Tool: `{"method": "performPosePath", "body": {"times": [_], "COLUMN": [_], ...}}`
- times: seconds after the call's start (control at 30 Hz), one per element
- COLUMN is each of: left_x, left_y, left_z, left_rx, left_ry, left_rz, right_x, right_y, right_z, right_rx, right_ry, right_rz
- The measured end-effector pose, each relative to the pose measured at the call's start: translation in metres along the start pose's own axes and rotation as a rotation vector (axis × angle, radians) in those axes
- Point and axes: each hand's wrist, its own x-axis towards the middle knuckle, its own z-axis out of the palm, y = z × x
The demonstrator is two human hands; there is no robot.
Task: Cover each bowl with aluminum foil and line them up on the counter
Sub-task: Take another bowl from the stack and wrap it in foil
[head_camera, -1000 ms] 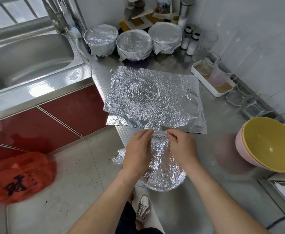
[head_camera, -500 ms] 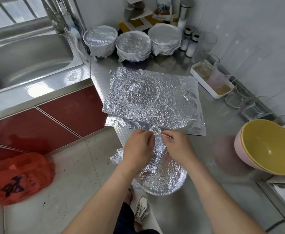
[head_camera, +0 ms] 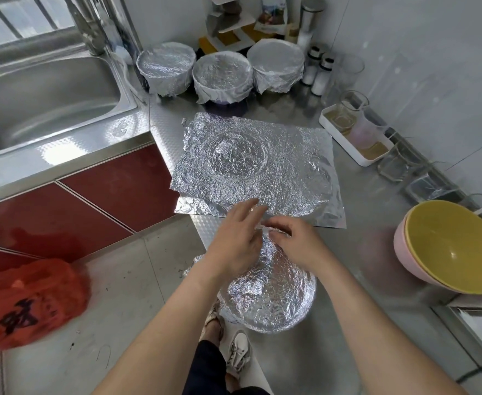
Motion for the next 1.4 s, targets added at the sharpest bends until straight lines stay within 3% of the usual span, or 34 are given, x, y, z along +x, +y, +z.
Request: {"method": "performPosePath", "body": {"times": [0.13,0.3,0.77,0.93,1.03,1.23,1.4], "left_x": [0.010,0.014,0.013,0.010,-0.004,-0.042,-0.040], "left_y": [0.002,-0.002,0.009,0.019,0.014,0.007,0.005], "left_z": [-0.006,-0.015,-0.015,-0.016,-0.015,0.013,0.019], "left_rx": [0.046,0.116,0.046,-0.005,0.074,-0.009,-0.068], "left_ry": [-0.157,-0.080,-0.078,-0.022,0.082,0.093,0.114], "left_rz": [0.062,0.074,-0.004,0.103,0.021,-0.130,-0.119], "right_x": [-0.001,-0.005,-0.019,-0.026,-0.034,-0.030,-0.020], "right_y": [0.004,0.007,0.019,0.026,0.026,0.017,0.015], "right_z": [-0.001,0.001,0.006,0.005,0.004,-0.004,0.000], "right_rx": [-0.043,-0.052,0.005,0.056,0.070,-0.103,-0.312], "right_ry": [-0.004,0.063,0.301,0.510,0.618,0.396,0.279], "right_rz": [-0.038,-0.019,0.023,0.082,0.109,0.155,0.145]}}
